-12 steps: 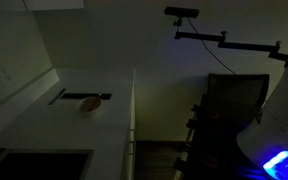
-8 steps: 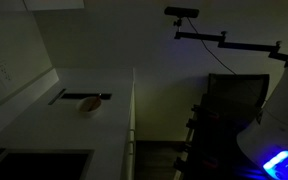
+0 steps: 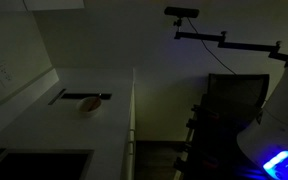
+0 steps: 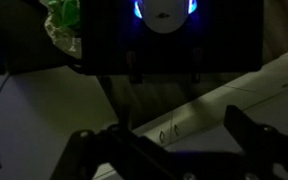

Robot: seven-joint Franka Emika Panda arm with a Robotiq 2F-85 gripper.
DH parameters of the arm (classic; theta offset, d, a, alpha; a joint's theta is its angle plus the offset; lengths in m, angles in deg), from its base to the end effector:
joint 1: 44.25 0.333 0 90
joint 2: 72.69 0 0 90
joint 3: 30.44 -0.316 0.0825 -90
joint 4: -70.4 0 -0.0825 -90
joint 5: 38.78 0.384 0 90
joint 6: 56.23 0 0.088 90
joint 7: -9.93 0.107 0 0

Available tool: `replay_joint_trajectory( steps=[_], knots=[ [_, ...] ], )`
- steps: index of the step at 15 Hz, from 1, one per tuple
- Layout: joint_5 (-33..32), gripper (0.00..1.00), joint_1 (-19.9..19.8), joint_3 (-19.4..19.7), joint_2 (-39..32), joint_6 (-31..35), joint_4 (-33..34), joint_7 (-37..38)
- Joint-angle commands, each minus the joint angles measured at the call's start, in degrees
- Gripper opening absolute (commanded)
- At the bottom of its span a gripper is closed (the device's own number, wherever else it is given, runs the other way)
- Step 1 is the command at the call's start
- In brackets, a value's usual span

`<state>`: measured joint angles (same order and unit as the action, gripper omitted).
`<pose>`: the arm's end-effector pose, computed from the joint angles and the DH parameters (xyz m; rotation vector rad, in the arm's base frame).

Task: Remove the marker from the bowl and put it on the table

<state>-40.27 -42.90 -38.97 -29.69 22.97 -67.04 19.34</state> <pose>0.2870 0.0568 0.5442 2.9525 -0.0689 -0.3712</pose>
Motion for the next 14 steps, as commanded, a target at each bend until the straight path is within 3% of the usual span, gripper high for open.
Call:
replay_joint_trajectory(
  steps=[1,5,8,14],
  knots=[
    [-0.02,1.0,0.28,0.33,-5.82,5.24,1.72,0.39],
    [-3.91,1.0,0.25,0.43,-18.61,19.86,4.6,-1.73],
    [-8.66,1.0,0.48,1.22,-30.88,26.88,9.53,-6.04],
    [-16.64,1.0,1.37,2.57,-51.16,28.02,22.2,-16.61]
  ],
)
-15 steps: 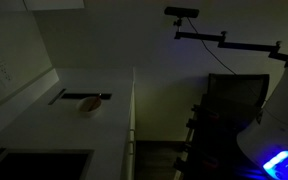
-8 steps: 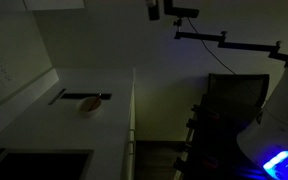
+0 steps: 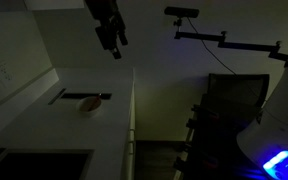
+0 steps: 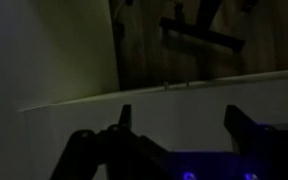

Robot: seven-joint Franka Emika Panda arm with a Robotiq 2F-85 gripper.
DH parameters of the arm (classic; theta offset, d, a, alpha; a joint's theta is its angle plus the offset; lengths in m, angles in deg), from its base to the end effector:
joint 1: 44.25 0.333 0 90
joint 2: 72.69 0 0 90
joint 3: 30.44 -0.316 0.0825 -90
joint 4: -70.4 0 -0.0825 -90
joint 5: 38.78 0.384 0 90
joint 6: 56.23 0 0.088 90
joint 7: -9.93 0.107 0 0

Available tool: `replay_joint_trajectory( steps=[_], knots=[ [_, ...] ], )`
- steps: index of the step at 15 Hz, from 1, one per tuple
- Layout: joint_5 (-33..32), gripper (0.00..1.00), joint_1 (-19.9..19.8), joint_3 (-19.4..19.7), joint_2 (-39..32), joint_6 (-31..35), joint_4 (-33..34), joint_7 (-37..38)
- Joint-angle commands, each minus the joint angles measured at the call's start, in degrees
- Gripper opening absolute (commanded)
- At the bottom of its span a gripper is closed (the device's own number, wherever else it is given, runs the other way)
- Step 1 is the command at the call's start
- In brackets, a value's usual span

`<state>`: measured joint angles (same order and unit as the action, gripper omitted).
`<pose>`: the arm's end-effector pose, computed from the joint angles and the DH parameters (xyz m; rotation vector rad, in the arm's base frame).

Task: Remove the marker from the bowl and put it on the table

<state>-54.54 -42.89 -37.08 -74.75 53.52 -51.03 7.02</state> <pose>0.5187 0.0532 0.3802 2.8352 0.4511 -0.3285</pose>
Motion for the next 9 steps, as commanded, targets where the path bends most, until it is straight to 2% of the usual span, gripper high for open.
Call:
replay_joint_trajectory(
  steps=[1,3,4,9],
  knots=[
    [-3.37,1.0,1.65,0.62,-7.8,-2.25,7.44,-5.43],
    [-3.25,1.0,2.19,0.4,-9.64,-2.33,9.21,-7.06],
    [-2.37,1.0,2.01,0.85,-8.91,-0.13,7.21,-4.9],
    [-2.39,1.0,2.48,0.82,-9.74,-0.63,8.55,-5.91]
  ],
)
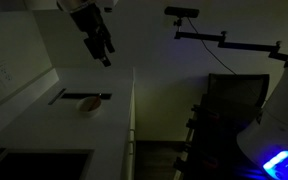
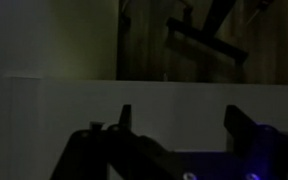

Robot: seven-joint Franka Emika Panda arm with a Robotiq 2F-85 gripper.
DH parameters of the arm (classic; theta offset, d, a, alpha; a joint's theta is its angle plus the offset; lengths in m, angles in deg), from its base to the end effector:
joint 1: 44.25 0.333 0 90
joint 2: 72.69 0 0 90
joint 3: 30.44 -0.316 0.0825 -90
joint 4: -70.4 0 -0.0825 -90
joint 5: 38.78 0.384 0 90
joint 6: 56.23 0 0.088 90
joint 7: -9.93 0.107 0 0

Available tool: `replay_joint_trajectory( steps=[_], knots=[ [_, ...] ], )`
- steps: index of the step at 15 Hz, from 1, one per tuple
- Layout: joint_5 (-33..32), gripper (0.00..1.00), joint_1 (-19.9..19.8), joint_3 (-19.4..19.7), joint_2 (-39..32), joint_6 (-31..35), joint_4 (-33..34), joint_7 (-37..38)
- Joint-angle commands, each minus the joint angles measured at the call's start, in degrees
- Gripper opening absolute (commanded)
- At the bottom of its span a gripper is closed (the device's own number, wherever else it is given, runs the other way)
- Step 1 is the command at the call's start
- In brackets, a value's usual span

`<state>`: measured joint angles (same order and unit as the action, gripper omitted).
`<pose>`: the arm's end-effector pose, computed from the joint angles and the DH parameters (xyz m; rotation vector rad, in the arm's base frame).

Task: Remove the marker from the bowl and put it on the table

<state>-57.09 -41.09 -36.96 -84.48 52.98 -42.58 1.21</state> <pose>0.5619 0.0711 0.3508 2.7747 0.6626 -0.3810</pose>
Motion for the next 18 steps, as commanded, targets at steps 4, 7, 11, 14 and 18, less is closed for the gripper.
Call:
replay_joint_trajectory(
  steps=[4,7,11,14,18],
  knots=[
    [1.78,1.0,-0.81,0.23,-3.65,4.66,0.52,-12.79],
    [-0.34,1.0,-2.03,0.5,-9.2,11.45,1.64,-21.93],
    [-0.47,1.0,-4.98,-0.38,-18.78,16.4,7.15,-36.11],
    [-1.36,1.0,-5.09,-0.44,-24.83,16.31,12.76,-43.75],
    [-2.74,0.92,-3.41,0.46,-31.13,14.75,20.23,-46.69]
  ],
)
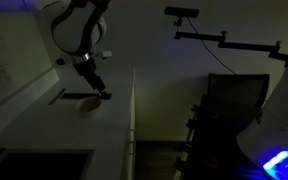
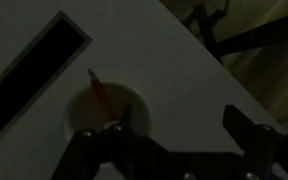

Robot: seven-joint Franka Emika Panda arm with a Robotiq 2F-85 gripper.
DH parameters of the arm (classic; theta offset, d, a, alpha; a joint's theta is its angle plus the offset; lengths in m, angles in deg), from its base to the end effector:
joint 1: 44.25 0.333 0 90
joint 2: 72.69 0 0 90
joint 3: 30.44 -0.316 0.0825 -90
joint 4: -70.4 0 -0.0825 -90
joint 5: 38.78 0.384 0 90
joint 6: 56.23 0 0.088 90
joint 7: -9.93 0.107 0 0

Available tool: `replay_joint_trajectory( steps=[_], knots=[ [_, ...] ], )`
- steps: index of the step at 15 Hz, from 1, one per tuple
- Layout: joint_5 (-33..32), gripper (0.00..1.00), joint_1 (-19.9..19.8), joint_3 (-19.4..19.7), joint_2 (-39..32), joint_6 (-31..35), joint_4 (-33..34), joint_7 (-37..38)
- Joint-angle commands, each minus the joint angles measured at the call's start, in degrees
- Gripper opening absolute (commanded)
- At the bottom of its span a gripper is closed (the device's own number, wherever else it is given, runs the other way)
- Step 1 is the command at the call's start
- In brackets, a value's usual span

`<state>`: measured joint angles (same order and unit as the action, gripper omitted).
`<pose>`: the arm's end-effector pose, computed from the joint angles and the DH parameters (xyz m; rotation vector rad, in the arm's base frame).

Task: Remove the marker from the bowl and put it on the table

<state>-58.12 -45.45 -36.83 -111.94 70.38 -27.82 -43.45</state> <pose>0.6509 0.0425 0.1795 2.4745 1.7489 -0.3591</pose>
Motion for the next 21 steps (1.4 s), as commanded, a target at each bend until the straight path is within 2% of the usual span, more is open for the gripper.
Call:
replay_joint_trajectory(
  steps=[1,3,9,10,14,20,21],
  knots=[
    [-1.58,0.91,1.03,0.29,-5.27,-3.46,7.46,-2.64],
    [-1.57,0.9,1.37,0.44,-8.44,-5.4,11.58,-3.65],
    [-1.09,0.71,2.03,0.82,-17.68,-13.73,24.66,-7.65],
    [-1.13,0.75,2.2,0.91,-19.07,-15.05,26.76,-8.42],
    [-0.77,0.72,2.78,0.99,-23.79,-20.27,34.25,-10.84],
    [-0.83,0.74,4.46,2.3,-29.97,-30.84,46.1,-11.53],
    [-1.15,0.91,4.68,2.47,-30.55,-31.86,47.28,-12.49]
  ],
)
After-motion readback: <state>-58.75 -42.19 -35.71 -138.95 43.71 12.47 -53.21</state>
